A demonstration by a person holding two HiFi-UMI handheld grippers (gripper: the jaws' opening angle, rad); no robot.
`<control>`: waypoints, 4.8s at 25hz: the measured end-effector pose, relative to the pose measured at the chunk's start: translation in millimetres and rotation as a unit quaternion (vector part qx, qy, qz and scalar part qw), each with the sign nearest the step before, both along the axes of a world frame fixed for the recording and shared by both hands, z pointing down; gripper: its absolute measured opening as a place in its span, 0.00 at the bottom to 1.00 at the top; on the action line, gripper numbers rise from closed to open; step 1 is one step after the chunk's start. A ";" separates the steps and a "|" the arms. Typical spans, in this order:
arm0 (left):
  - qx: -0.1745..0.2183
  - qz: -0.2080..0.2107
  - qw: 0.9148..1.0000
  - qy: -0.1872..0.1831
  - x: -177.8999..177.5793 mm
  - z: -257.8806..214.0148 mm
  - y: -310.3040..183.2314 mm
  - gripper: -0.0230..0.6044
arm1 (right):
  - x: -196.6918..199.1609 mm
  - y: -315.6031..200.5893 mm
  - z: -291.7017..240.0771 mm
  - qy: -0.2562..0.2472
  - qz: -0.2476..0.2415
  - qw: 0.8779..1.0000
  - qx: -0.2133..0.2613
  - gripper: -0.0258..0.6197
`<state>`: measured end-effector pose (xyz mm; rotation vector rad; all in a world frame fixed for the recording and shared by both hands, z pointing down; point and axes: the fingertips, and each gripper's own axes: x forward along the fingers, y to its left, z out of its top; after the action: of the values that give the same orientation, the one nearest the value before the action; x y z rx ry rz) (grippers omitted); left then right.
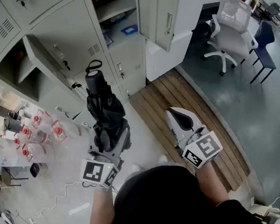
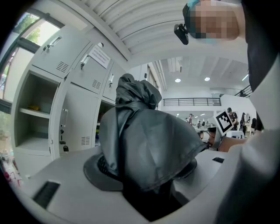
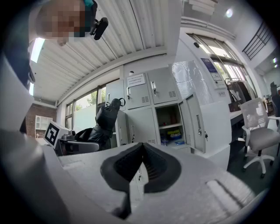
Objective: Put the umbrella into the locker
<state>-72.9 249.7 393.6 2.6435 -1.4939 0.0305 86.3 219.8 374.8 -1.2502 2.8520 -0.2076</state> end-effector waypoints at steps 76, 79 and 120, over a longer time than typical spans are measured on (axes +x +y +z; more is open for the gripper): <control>-0.067 0.085 0.994 -0.001 37.8 52.1 -285.8 0.46 | 4.1 -249.9 64.6 0.008 0.082 0.992 -0.097 0.04; -0.064 0.088 0.994 0.011 51.5 46.2 -304.5 0.46 | 14.6 -255.0 59.3 0.009 0.076 0.993 -0.089 0.04; -0.185 0.095 0.766 0.608 38.1 -41.0 -621.8 0.48 | 18.2 -375.1 36.6 0.026 0.113 0.990 -0.080 0.04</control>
<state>-34.8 -372.1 352.6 1.7163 -0.6291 -1.0289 104.5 -155.3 411.4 -1.6182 2.7514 -0.4096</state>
